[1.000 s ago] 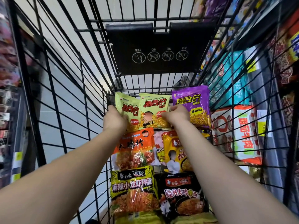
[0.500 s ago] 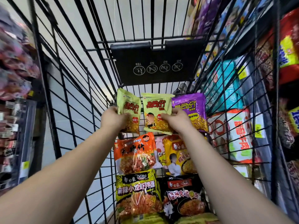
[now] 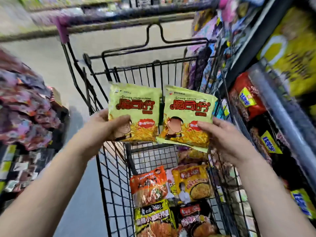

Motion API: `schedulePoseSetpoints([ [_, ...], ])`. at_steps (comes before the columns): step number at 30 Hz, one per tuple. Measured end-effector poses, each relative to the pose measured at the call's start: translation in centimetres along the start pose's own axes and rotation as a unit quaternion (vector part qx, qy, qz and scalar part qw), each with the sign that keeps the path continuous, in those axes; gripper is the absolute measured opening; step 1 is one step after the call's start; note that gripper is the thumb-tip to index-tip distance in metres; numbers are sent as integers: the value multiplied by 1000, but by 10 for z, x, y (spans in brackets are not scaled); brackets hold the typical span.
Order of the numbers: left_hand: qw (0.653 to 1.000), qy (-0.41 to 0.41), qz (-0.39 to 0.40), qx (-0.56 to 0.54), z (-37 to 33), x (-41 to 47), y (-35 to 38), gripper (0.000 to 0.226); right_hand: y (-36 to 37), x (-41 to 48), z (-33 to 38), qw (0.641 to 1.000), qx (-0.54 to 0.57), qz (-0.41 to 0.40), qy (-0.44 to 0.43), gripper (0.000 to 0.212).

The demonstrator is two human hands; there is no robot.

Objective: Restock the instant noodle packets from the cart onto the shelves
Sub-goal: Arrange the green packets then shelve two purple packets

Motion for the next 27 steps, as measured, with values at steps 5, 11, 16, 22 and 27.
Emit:
schedulePoseSetpoints([
  [5,994,92,39,-45,-69,-46,-20,40,2,-51,86,994,29,-33,-101,58],
  [11,970,165,143,-109,-120,-93,-34,24,27,-131,161,978,57,-62,-193,31],
  [16,950,220,205,-85,-158,-146,-41,85,51,-210,200,961,34,-111,-252,39],
  [22,922,255,281,-81,-199,-230,-17,68,64,-327,227,921,28,-215,-323,30],
  [27,890,284,352,-56,-205,-310,18,54,62,-444,227,888,24,-286,-360,32],
])
Point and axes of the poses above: each hand's wrist, its own x-axis towards the middle knuckle, its own y-axis out of the palm, z = x × y, the point moved 1 cm from there along x, towards the middle knuckle, and after that the axes turned 9 degrees about -y, right-handed, at the moved point
